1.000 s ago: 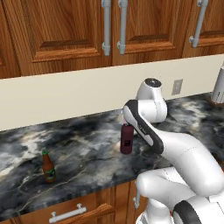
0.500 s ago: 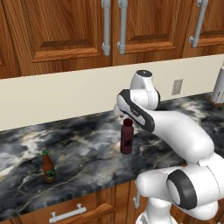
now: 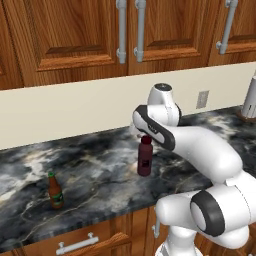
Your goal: Place the drinks on the dining counter in a tight cluster.
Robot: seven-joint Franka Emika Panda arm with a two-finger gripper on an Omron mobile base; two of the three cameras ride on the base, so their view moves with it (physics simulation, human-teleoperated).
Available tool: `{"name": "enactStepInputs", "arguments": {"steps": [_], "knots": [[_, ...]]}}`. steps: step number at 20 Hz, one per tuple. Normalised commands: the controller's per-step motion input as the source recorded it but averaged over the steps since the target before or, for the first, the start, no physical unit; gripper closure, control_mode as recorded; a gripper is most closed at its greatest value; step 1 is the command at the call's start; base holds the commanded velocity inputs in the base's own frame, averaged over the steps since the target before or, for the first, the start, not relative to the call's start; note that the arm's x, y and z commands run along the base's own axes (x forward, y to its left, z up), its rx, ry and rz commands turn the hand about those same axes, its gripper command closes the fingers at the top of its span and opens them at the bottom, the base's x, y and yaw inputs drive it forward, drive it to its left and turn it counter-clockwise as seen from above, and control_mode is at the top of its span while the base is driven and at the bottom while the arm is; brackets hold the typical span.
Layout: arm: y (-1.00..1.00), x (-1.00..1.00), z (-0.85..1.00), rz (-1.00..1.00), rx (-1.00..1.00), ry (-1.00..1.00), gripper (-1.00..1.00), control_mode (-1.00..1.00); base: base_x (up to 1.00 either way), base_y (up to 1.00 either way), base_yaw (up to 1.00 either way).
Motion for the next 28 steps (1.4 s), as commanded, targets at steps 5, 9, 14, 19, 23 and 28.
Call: {"name": "enactStepInputs", "arguments": {"steps": [5,9,14,19,23,28], "knots": [[0.00,-0.02,-0.08,0.00,0.00,0.00,-1.00,-1.00,0.00,0.00,0.00],[0.00,0.00,0.00,0.00,0.00,0.00,-1.00,-1.00,0.00,0.00,0.00],[0.10,0.00,0.00,0.00,0.00,0.00,-1.00,-1.00,0.00,0.00,0.00],[0.10,0.00,-0.01,0.00,0.00,0.00,-1.00,-1.00,0.00,0.00,0.00],[0.00,0.00,-0.11,0.00,0.00,0.00,-1.00,-1.00,0.00,0.00,0.00],[0.00,0.00,-0.15,0.00,0.00,0.02,-1.00,-1.00,0.00,0.00,0.00]]}}
